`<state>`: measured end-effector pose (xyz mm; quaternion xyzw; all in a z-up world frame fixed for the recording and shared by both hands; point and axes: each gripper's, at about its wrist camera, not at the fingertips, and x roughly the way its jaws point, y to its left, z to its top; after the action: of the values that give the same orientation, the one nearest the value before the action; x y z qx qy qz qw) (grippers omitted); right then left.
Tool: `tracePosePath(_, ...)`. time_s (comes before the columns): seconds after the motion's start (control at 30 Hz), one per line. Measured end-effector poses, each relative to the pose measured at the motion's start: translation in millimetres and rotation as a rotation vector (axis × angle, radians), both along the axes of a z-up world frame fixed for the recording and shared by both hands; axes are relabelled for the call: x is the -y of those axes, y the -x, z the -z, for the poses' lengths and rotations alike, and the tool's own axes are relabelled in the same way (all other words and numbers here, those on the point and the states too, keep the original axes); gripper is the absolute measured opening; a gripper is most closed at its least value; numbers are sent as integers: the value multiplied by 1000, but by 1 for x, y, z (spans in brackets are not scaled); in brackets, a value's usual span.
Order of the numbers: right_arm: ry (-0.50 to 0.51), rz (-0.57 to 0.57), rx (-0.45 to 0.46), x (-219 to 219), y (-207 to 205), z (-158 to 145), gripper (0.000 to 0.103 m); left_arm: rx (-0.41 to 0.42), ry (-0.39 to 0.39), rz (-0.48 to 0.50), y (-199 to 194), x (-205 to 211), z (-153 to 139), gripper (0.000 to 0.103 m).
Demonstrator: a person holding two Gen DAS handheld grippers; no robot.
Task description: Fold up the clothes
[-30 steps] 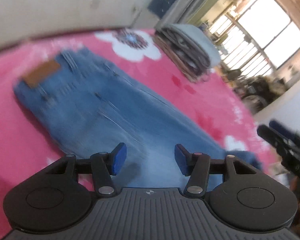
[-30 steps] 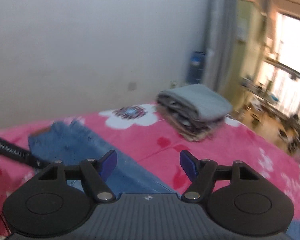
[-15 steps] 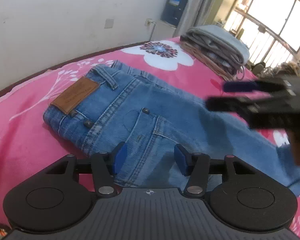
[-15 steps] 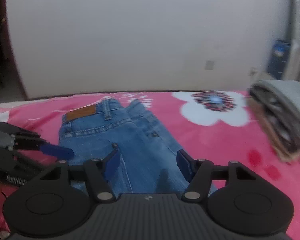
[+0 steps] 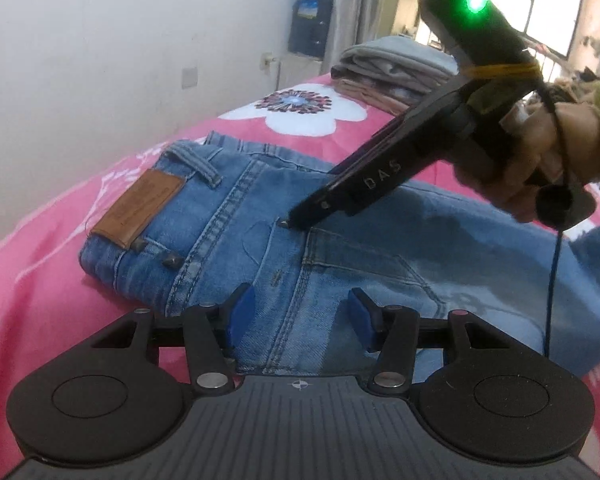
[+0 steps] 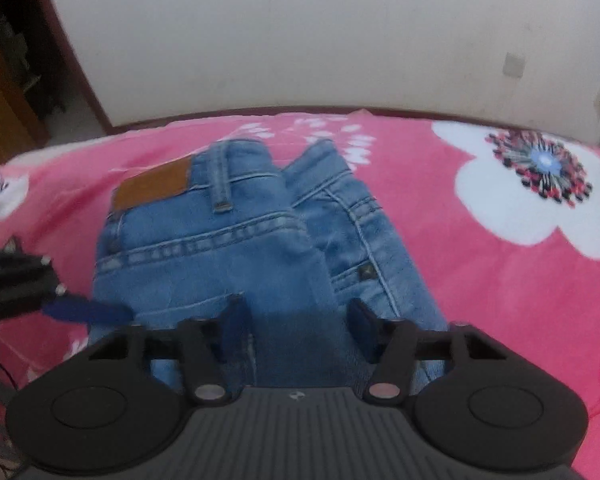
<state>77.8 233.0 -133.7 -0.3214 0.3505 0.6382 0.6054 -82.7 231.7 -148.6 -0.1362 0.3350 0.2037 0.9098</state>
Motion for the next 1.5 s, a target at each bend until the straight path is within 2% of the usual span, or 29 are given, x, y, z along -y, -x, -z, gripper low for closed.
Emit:
tracePosePath(0.03, -10, 6, 37, 4, 5, -3, 10, 1, -11, 4, 0, 1, 0, 52)
tracePosePath(0.07, -27, 16, 65, 9, 9, -7, 8, 5, -18, 7, -1, 1, -1, 52)
tracePosePath(0.13, -73, 33, 118, 19, 17, -17, 6, 12, -25, 13, -4, 0, -3, 52)
tracePosePath(0.23, -135, 18, 282, 31, 34, -31, 5, 41, -30, 13, -9, -4, -8, 52)
tracePosePath(0.33, -147, -21, 426, 32, 43, -35, 5, 60, -21, 4, -16, -9, -12, 52)
tracePosePath(0.47, -113, -30, 436, 23, 36, -16, 5, 2, -2, -7, -26, -13, -4, 52)
tracePosePath(0.67, -119, 16, 445, 19, 31, -2, 5, 38, -51, -7, -22, -10, -12, 52)
tracePosePath(0.8, -115, 19, 472, 17, 31, 15, 5, -12, -53, -17, -31, -17, -2, 52)
tracePosePath(0.93, -142, 51, 498, 16, 28, 30, 7, -21, -54, -18, -40, -17, 4, 53)
tracePosePath(0.97, -157, 71, 492, 18, 26, 28, 8, -24, -54, -18, -41, -17, 5, 53)
tracePosePath(1.0, -177, 103, 468, 21, 20, 22, 13, -26, -53, -18, -41, -16, 5, 53)
tracePosePath(1.03, -194, 142, 443, 25, 13, 14, 25, -28, -51, -19, -41, -16, 5, 53)
tracePosePath(1.07, -214, 198, 418, 32, 4, 4, 28, -27, -49, -19, -41, -16, 5, 53)
tracePosePath(1.17, -275, 358, 311, 72, -33, -34, 29, -24, -44, -16, -39, -17, 5, 53)
tracePosePath(1.23, -271, 416, 211, 102, -57, -51, 29, -23, -49, -14, -40, -15, 5, 53)
tracePosePath(1.3, -229, 420, 128, 125, -70, -54, 29, -23, -58, -10, -40, -14, 6, 53)
tracePosePath(1.43, -100, 370, 56, 151, -74, -36, 29, -23, -62, -3, -43, -16, 8, 53)
tracePosePath(1.5, -48, 343, 49, 157, -72, -25, 29, -24, -60, 1, -43, -17, 7, 53)
